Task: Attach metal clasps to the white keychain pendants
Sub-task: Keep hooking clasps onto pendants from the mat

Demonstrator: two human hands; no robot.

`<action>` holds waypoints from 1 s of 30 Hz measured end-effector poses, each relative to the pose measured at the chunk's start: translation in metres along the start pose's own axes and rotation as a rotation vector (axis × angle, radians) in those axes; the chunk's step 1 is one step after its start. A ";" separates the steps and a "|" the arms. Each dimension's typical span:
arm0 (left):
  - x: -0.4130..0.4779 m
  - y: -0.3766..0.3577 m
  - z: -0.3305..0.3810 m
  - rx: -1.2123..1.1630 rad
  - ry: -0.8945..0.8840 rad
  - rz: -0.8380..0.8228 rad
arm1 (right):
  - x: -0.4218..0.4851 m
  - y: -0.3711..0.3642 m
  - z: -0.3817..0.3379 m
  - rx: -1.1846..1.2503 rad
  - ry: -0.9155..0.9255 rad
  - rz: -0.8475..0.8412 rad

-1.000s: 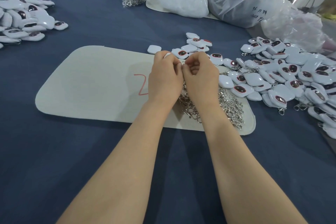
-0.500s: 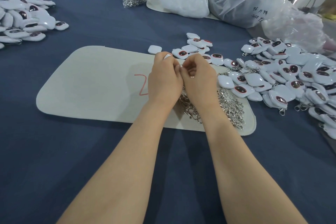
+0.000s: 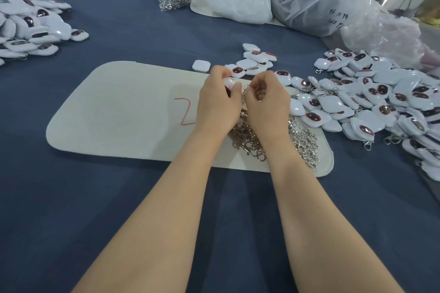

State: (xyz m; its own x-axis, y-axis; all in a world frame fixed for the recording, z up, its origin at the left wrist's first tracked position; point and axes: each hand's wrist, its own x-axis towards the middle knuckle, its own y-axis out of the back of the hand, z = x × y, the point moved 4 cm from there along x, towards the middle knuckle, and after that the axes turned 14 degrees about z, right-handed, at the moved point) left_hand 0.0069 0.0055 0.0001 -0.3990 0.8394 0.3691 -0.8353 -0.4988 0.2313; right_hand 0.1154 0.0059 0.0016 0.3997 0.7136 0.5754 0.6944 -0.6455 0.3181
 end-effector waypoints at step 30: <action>0.002 -0.004 -0.009 -0.201 0.262 -0.081 | 0.002 -0.001 0.003 -0.060 0.015 0.024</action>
State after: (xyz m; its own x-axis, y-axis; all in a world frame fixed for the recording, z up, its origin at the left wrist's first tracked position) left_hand 0.0059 0.0107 -0.0085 -0.3900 0.9146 0.1072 -0.9158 -0.3973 0.0583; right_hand 0.1172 0.0085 -0.0002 0.4068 0.6936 0.5945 0.6473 -0.6780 0.3482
